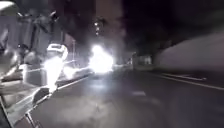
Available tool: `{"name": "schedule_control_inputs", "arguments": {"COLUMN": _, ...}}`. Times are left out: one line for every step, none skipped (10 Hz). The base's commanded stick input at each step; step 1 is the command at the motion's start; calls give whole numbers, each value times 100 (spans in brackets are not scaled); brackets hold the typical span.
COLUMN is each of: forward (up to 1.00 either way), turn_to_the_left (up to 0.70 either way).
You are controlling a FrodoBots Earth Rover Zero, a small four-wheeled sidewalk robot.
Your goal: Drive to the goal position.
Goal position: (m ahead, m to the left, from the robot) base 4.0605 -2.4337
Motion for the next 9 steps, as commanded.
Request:
{"name": "schedule_control_inputs", "arguments": {"forward": 70, "turn_to_the_left": 0}}
{"name": "schedule_control_inputs", "arguments": {"forward": 70, "turn_to_the_left": 0}}
{"name": "schedule_control_inputs", "arguments": {"forward": 70, "turn_to_the_left": 0}}
{"name": "schedule_control_inputs", "arguments": {"forward": 70, "turn_to_the_left": 0}}
{"name": "schedule_control_inputs", "arguments": {"forward": 70, "turn_to_the_left": 0}}
{"name": "schedule_control_inputs", "arguments": {"forward": 70, "turn_to_the_left": 0}}
{"name": "schedule_control_inputs", "arguments": {"forward": 70, "turn_to_the_left": 0}}
{"name": "schedule_control_inputs", "arguments": {"forward": 70, "turn_to_the_left": 0}}
{"name": "schedule_control_inputs", "arguments": {"forward": 70, "turn_to_the_left": 0}}
